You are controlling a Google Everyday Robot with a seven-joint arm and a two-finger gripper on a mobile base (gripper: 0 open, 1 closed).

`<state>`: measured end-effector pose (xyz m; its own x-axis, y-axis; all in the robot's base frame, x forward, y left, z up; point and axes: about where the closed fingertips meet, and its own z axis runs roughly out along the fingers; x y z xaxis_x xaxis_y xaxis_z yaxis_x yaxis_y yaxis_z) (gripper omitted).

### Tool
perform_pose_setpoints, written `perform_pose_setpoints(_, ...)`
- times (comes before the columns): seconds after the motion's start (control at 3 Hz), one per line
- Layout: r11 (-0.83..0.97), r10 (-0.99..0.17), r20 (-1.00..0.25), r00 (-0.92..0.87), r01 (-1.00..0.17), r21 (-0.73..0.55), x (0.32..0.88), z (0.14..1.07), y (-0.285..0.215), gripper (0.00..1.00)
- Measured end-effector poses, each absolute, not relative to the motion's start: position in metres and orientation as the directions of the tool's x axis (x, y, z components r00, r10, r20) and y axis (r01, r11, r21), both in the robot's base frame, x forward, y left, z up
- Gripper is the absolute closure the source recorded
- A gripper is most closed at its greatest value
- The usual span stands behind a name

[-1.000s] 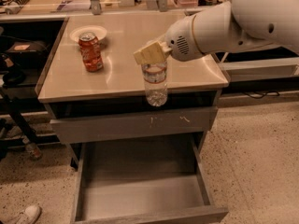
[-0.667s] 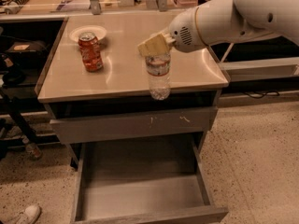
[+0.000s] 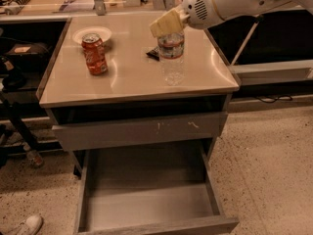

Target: Pick water bottle from middle drawer and place on counter

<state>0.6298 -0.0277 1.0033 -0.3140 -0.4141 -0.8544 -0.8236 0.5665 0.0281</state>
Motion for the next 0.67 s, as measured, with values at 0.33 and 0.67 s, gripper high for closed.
perform_pose_setpoints(0.33, 0.558, -0.398, -0.865, -0.306, -0.829, 0.036, 0.634, 1.007, -0.026, 1.00)
perform_pose_setpoints(0.67, 0.568, -0.354, -0.884, -0.306, -0.821, 0.057, 0.650, 1.024, -0.030, 1.00)
